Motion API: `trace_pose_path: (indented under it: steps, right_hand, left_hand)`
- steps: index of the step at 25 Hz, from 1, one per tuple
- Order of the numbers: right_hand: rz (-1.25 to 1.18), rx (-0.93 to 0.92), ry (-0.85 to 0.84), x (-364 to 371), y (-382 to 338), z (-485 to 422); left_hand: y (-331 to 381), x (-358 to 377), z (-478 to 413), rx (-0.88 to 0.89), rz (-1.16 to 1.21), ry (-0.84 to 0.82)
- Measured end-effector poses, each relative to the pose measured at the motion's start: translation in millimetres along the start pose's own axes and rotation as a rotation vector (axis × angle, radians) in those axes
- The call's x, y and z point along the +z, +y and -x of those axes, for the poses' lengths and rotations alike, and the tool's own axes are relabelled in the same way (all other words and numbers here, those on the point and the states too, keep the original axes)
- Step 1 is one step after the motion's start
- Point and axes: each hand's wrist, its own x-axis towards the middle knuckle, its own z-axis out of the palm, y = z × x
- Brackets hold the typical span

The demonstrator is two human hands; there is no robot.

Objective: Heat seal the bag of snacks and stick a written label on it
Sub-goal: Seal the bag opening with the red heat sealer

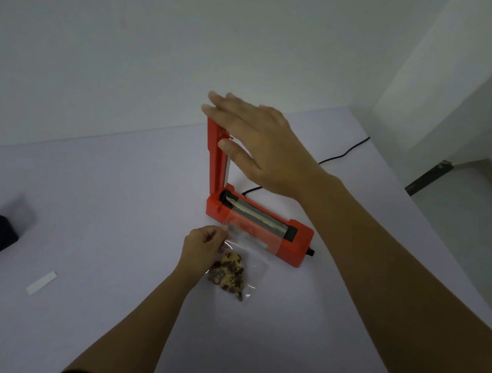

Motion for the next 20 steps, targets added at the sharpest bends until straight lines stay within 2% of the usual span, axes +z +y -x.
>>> trace_pose_path:
  steps: [3,7,9,16,20]
  right_hand:
    - [0.058,-0.022,-0.039,4,-1,-4]
    - [0.122,-0.044,0.088,0,3,3]
    - [0.123,-0.020,0.083,1,10,15]
    - [0.090,0.182,0.078,22,28,96]
    - [0.131,0.328,-0.087,45,37,143]
  left_hand:
    - [1,0,0,0.010,0.006,0.015]
    - [-1,0,0,0.014,-0.020,0.012]
    - [-1,1,0,0.007,0.003,0.010]
    - [-3,2,-1,-0.020,0.024,0.016]
    - [-4,3,0,-0.026,0.026,0.020]
